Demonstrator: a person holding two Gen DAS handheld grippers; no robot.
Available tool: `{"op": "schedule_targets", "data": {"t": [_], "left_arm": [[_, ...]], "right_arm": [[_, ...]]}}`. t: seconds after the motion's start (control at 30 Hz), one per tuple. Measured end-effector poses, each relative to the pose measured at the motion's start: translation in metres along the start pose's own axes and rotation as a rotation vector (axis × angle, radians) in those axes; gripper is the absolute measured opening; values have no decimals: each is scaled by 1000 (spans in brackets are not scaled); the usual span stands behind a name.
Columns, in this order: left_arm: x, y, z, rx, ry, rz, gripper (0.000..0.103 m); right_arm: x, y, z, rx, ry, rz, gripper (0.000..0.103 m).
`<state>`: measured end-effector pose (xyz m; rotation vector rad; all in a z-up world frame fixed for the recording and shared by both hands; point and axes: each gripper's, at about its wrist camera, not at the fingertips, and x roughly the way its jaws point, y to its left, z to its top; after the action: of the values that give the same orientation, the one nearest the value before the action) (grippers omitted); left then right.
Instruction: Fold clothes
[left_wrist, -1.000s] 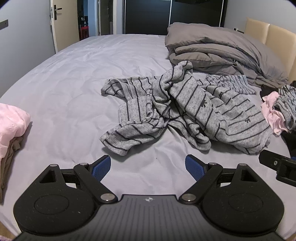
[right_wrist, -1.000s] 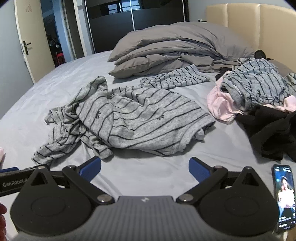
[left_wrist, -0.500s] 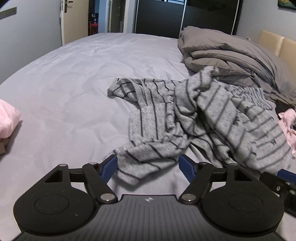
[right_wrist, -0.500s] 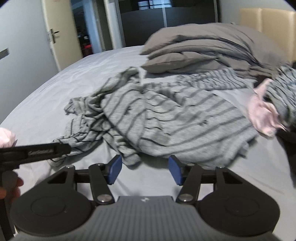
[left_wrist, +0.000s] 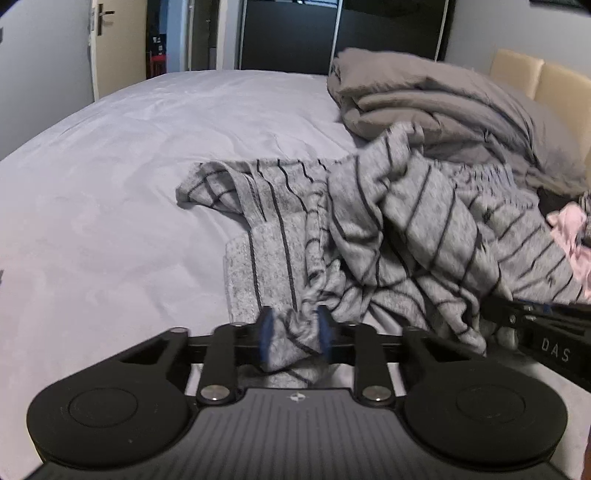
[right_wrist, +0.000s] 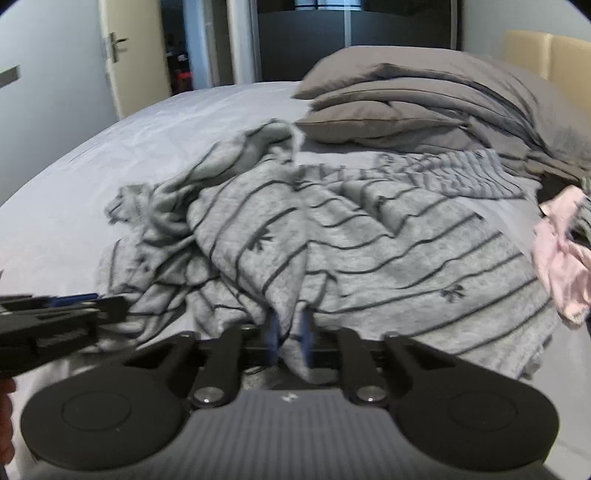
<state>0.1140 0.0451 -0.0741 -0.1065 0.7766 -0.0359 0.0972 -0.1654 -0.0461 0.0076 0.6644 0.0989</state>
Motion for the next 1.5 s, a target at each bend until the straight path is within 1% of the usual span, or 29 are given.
{"op": "schedule_targets", "data": {"t": [0.03, 0.17, 0.47, 0.57, 0.63, 0.7, 0.77, 0.8, 0.83, 1.0, 1.03, 1.17, 1.23, 1.27, 1.3, 1.33, 1.4, 1.43, 1.5], "left_arm": [[-3, 1, 2, -9, -7, -4, 11], [-22, 12, 10, -59, -64, 16, 10], [-88, 46, 20, -153, -178, 85, 10], [-101, 56, 18, -178, -187, 112, 10], [-110, 63, 17, -194, -194, 130, 10], [-119, 70, 15, -211, -200, 148, 10], [-128, 77, 14, -228, -207, 166, 9], [-133, 81, 13, -236, -210, 175, 5], [-137, 84, 13, -244, -213, 184, 0], [-159, 102, 9, -284, -227, 227, 0], [-155, 100, 7, -271, -206, 207, 0], [-148, 90, 7, -199, -131, 114, 0], [-144, 73, 3, -137, -110, 63, 3], [-142, 64, 0, -107, -99, 38, 10], [-140, 55, -2, -75, -88, 12, 21], [-140, 47, -5, -42, -83, -17, 26], [-141, 34, -11, 18, -84, -61, 44], [-141, 28, -13, 48, -85, -83, 46], [-142, 15, -19, 107, -86, -126, 47]], "right_arm": [[-5, -4, 1, 8, -6, -13, 8], [-24, -21, 7, 42, -32, -64, 7], [-67, -59, 19, 117, -91, -180, 6], [-81, -72, 23, 142, -110, -219, 6], [-102, -73, 25, 157, -137, -249, 6], [-119, -79, 22, 159, -156, -275, 6], [-132, -81, 17, 159, -167, -282, 6], [-137, -82, 14, 159, -166, -284, 6], [-137, -83, 10, 161, -155, -282, 6], [-138, -88, -8, 168, -99, -272, 6], [-137, -85, -11, 160, -91, -260, 6], [-134, -52, -18, 68, -89, -136, 6], [-132, -36, -21, 21, -88, -74, 6], [-131, -27, -23, -2, -87, -43, 6], [-131, -19, -24, -25, -86, -12, 6], [-131, -11, -26, -46, -88, 22, 6], [-137, 2, -32, -82, -100, 98, 6], [-144, 3, -36, -100, -102, 142, 6], [-148, 16, -41, -134, -86, 229, 6]]}}
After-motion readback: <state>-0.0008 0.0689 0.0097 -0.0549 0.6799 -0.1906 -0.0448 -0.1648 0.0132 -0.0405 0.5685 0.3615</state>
